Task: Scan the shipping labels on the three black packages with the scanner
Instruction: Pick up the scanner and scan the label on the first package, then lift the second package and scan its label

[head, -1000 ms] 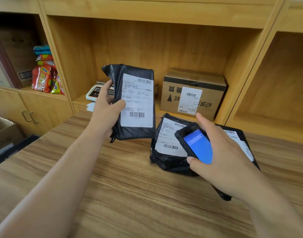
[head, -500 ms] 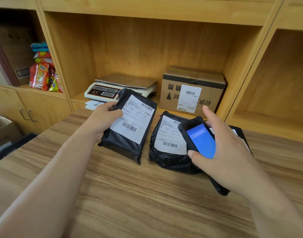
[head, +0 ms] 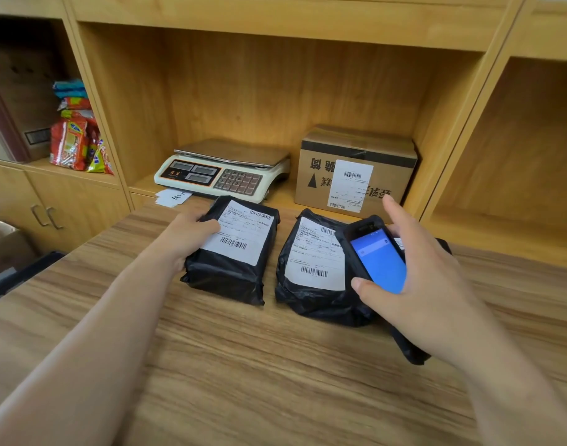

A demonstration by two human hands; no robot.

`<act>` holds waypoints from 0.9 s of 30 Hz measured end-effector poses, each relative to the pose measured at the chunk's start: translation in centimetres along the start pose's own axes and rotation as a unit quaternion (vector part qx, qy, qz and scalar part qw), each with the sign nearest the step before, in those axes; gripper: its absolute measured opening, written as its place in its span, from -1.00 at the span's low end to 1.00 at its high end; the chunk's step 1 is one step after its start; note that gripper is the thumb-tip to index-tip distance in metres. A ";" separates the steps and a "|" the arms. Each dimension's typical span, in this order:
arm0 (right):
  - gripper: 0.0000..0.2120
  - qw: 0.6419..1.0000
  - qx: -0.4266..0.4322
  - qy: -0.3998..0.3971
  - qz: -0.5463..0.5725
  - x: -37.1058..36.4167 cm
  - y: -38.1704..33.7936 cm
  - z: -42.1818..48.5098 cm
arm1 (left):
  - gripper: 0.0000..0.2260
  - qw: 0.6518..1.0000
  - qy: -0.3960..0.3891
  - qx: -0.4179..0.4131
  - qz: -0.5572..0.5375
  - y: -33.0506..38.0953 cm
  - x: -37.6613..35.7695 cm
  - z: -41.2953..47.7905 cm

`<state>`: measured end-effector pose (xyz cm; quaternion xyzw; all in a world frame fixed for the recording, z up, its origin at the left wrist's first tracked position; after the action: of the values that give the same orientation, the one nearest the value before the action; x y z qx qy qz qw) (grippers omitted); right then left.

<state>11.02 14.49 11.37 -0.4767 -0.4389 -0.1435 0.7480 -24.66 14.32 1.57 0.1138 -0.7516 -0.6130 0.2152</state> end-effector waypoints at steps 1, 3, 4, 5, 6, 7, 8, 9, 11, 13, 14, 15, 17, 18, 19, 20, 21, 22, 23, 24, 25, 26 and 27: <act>-0.03 1.000 -0.002 0.000 0.002 0.1 0.0 0.0 | -0.86 1.000 0.003 0.004 0.005 -0.2 0.1 0.0; -0.03 1.000 -0.006 0.002 0.004 0.2 0.0 0.0 | -0.87 1.000 0.006 0.007 0.010 -0.4 0.2 0.2; -0.03 1.000 -0.008 0.002 0.004 0.3 0.0 0.0 | -0.87 1.000 0.006 0.007 0.013 -0.5 0.2 0.3; -0.03 1.000 -0.009 0.002 0.004 0.3 0.0 0.0 | -0.87 1.000 0.007 0.006 0.016 -0.6 0.2 0.4; -0.03 1.000 -0.010 0.002 0.003 0.3 0.0 -0.1 | -0.87 1.000 0.009 0.006 0.020 -0.7 0.3 0.5; -0.03 1.000 -0.011 0.001 0.002 0.3 0.0 -0.1 | -0.87 1.000 0.012 0.005 0.025 -0.8 0.3 0.6; -0.02 1.000 -0.013 0.000 0.001 0.3 0.0 -0.1 | -0.86 0.999 0.013 0.006 0.029 -0.9 0.4 0.6; -0.02 1.000 -0.014 -0.001 0.002 0.4 0.1 -0.1 | -0.85 0.999 0.013 0.008 0.033 -1.1 0.4 0.7; -0.02 1.000 -0.015 -0.001 0.003 0.4 0.0 -0.1 | -0.84 0.999 0.014 0.013 0.035 -1.4 0.5 0.9; -0.02 1.000 -0.013 -0.001 -0.001 0.4 0.0 -0.1 | -0.82 0.999 0.015 0.015 0.037 -1.3 0.6 0.7; -0.02 1.000 -0.013 -0.001 -0.001 0.5 0.0 -0.1 | -0.79 0.999 0.018 0.007 0.037 -1.2 0.7 0.6; -0.02 1.000 -0.014 0.000 0.001 0.5 0.0 0.0 | -0.74 0.999 0.020 -0.006 0.035 -0.8 0.7 0.6; -0.02 1.000 -0.013 0.000 0.004 0.5 0.0 -0.1 | -0.70 0.999 0.019 -0.027 0.039 0.0 0.6 0.2; -0.02 1.000 -0.012 0.001 0.004 0.5 0.1 -0.1 | -0.70 0.998 0.021 -0.036 0.053 0.6 0.4 -0.1; -0.03 1.000 -0.011 0.000 0.005 0.5 0.1 0.0 | -0.68 0.995 0.032 -0.047 0.078 1.3 0.5 -0.3; -0.03 1.000 -0.011 -0.001 0.006 0.5 0.1 0.0 | -0.63 0.989 0.051 -0.063 0.120 2.3 0.7 -0.6; -0.03 1.000 -0.012 -0.002 0.008 0.6 0.2 0.0 | -0.58 0.980 0.071 -0.079 0.168 3.5 0.7 -1.1; -0.03 1.000 -0.013 -0.002 0.010 0.7 0.2 -0.1 | -0.56 0.968 0.085 -0.098 0.213 4.8 0.5 -1.9; -0.02 1.000 -0.014 -0.001 0.011 0.8 0.3 -0.1 | -0.56 0.957 0.091 -0.120 0.248 6.1 -0.1 -2.7; -0.03 1.000 -0.014 -0.001 0.011 0.9 0.3 -0.1 | -0.58 0.948 0.089 -0.143 0.268 7.1 -0.9 -3.4; -0.03 1.000 -0.014 0.000 0.011 1.0 0.3 -0.1 | -0.60 0.942 0.081 -0.165 0.279 8.1 -1.9 -4.1; -0.03 1.000 -0.014 0.000 0.013 1.2 0.3 -0.2 | -0.62 0.939 0.070 -0.181 0.284 8.8 -2.9 -4.6; -0.03 1.000 -0.014 0.001 0.016 1.3 0.4 -0.2 | -0.63 0.938 0.055 -0.189 0.285 9.1 -4.0 -5.0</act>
<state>12.14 14.77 12.17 -0.4942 -0.4285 -0.1384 0.7437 -18.01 13.74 10.46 -0.1148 -0.6100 -0.6492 0.4396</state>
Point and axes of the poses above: each hand's wrist, its own z-axis towards the middle knuckle, its own x-axis out of the back of the hand, y = z × x, the point moved 9 cm from there along z, towards the middle knuckle, and after that the axes turned 6 degrees about -y, right-handed, at the moved point
